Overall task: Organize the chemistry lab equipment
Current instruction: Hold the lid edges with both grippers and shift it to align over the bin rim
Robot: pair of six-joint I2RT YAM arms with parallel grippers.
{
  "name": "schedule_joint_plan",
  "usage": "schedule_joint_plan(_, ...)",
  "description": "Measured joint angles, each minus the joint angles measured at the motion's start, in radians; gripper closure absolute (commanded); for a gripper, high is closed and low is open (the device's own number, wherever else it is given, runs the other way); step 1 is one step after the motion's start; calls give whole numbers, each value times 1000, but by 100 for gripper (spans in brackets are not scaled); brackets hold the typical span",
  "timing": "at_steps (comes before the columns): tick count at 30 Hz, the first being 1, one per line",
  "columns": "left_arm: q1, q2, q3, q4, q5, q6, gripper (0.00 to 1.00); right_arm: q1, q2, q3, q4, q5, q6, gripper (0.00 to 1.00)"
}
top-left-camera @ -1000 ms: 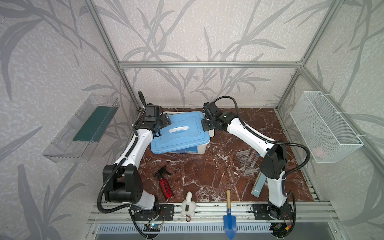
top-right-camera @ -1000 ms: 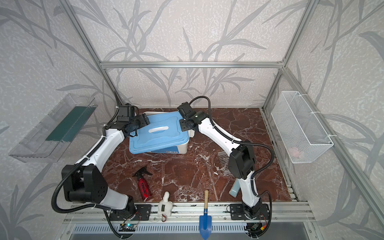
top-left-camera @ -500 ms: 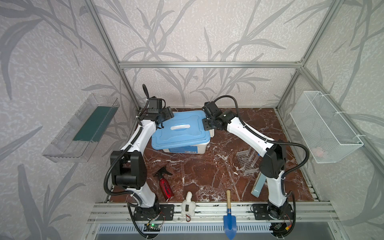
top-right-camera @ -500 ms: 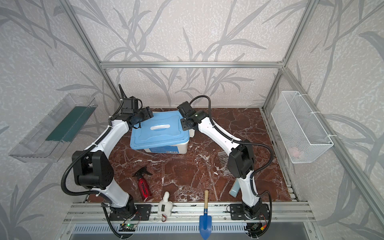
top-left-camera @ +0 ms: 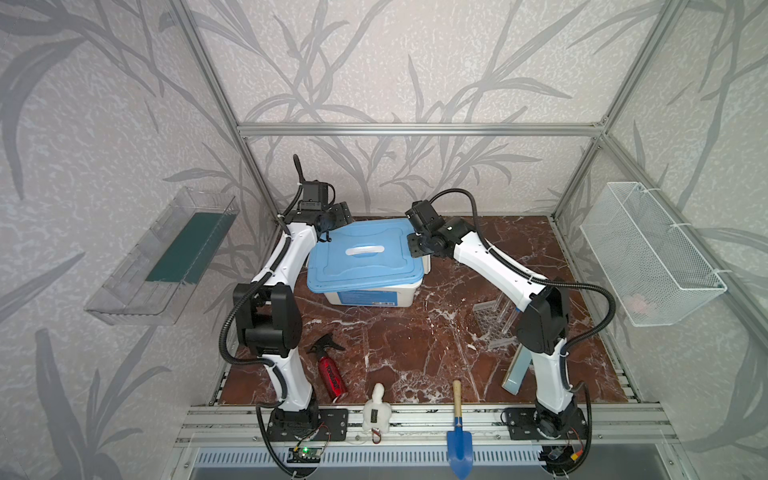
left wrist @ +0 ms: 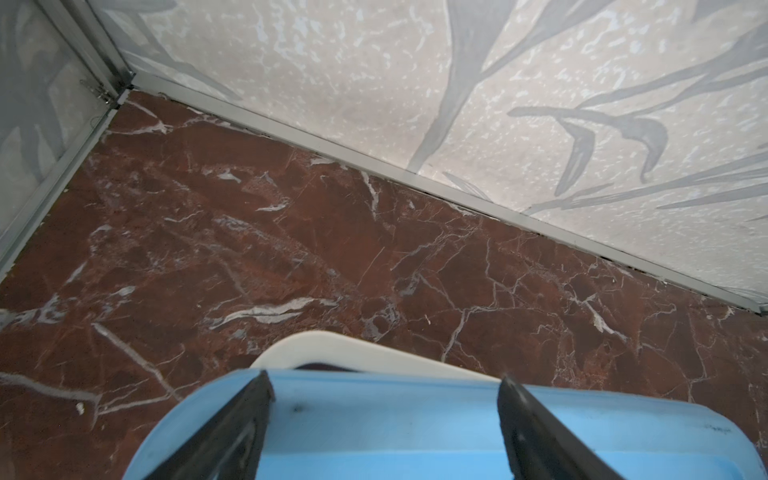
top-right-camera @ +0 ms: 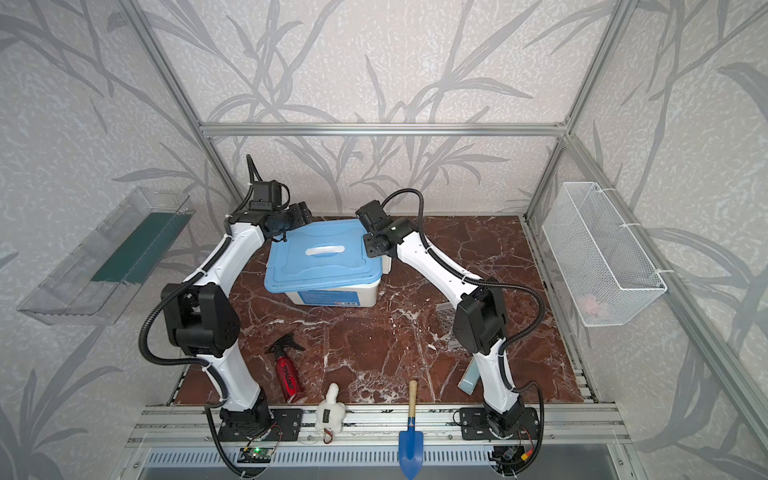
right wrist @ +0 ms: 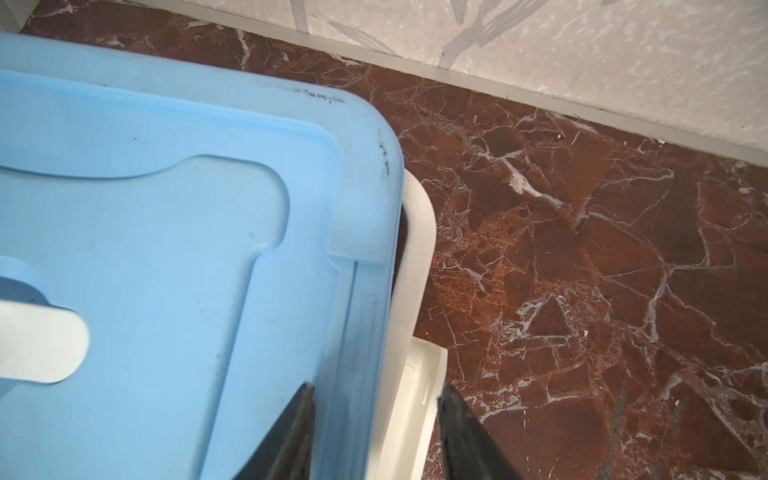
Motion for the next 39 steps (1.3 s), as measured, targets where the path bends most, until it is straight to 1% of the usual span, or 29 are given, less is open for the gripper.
schedule_joint_plan(4,-13,18,45,-40,-14,14,13,-3,-6,-14,13,-3,4,55)
schedule_joint_plan(7,-18,16,97,-103,-62,40,10,-3,-6,-14,14,-6,5,59)
schedule_joint_plan(12,-17,-71,89,-201,-154,80,8,-3,-7,-19,22,-19,13,62)
schedule_joint_plan(15,-14,-156,40,-244,-177,87,8,-3,-18,-40,39,-22,14,63)
schedule_joint_plan(20,-9,-319,-182,-246,-204,83,7,-3,-37,-71,59,-27,15,64)
schedule_joint_plan(23,-4,-371,-307,-229,-195,68,10,-3,-58,-110,89,-31,17,65)
schedule_joint_plan(26,-3,-406,-417,-180,-172,51,15,-4,-78,-141,105,-35,17,66)
schedule_joint_plan(28,2,-419,-452,-147,-150,40,19,-5,-88,-153,106,-37,17,66)
schedule_joint_plan(31,7,-417,-452,-111,-133,38,23,-6,-106,-180,113,-37,17,67)
schedule_joint_plan(33,10,-396,-449,-95,-121,36,24,-9,-114,-193,111,-38,17,66)
schedule_joint_plan(34,12,-380,-442,-87,-116,34,28,-11,-115,-199,105,-45,17,67)
schedule_joint_plan(39,14,-312,-397,-32,-102,31,30,-13,-117,-211,111,-68,19,66)
